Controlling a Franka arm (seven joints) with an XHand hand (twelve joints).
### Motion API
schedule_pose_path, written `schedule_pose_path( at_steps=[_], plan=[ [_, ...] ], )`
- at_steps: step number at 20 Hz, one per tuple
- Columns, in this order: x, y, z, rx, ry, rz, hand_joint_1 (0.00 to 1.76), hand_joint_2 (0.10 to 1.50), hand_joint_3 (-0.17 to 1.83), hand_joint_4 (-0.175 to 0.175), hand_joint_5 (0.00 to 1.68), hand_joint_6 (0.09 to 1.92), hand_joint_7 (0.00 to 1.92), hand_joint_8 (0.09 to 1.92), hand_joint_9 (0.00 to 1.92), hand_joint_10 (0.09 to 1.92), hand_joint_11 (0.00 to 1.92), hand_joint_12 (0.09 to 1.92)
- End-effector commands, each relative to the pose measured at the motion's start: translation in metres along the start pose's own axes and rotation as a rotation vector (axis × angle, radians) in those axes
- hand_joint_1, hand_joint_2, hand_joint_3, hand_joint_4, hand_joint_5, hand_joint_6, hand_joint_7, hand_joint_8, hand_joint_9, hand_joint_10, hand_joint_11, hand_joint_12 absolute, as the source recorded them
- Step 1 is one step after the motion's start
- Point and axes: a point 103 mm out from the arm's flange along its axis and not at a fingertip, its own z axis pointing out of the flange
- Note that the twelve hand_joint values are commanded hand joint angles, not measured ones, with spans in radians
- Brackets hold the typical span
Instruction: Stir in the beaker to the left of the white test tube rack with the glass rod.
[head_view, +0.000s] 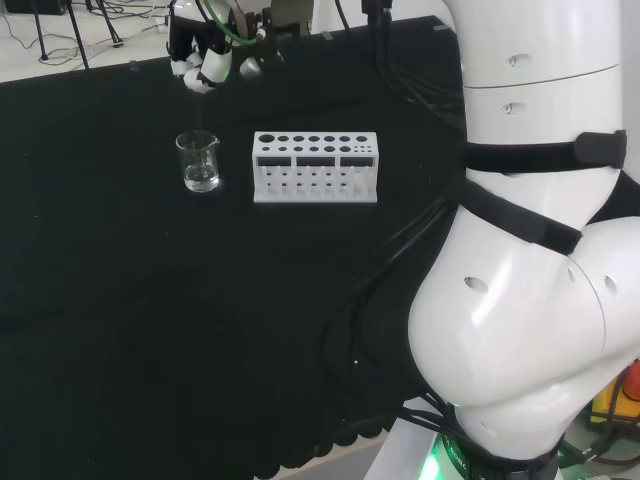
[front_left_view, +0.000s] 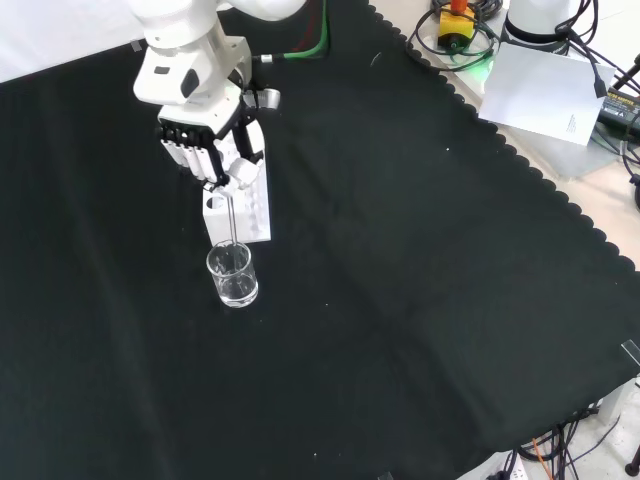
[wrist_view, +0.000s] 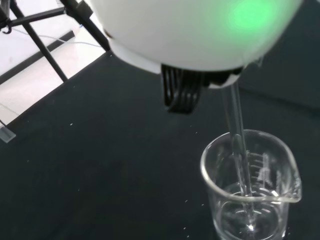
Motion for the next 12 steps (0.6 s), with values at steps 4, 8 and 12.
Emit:
schedule_pose_path(
  at_steps=[4, 8, 12],
  plan=[
    [0.012, 0.018, 0.005, -0.004, -0.013, -0.018, 1.35, 0.37, 1.09, -0.175, 1.43, 0.38, 1.46, 0.81, 1.87, 0.55, 1.69, 0.72],
    [0.002, 0.022, 0.0, -0.008, -0.02, -0.019, 1.35, 0.37, 1.09, -0.175, 1.43, 0.38, 1.46, 0.81, 1.87, 0.55, 1.69, 0.72],
    [-0.014, 0.015, -0.007, -0.023, -0.012, 0.003, 1.35, 0.37, 1.09, -0.175, 1.43, 0.37, 1.46, 0.81, 1.87, 0.54, 1.69, 0.72]
  ],
)
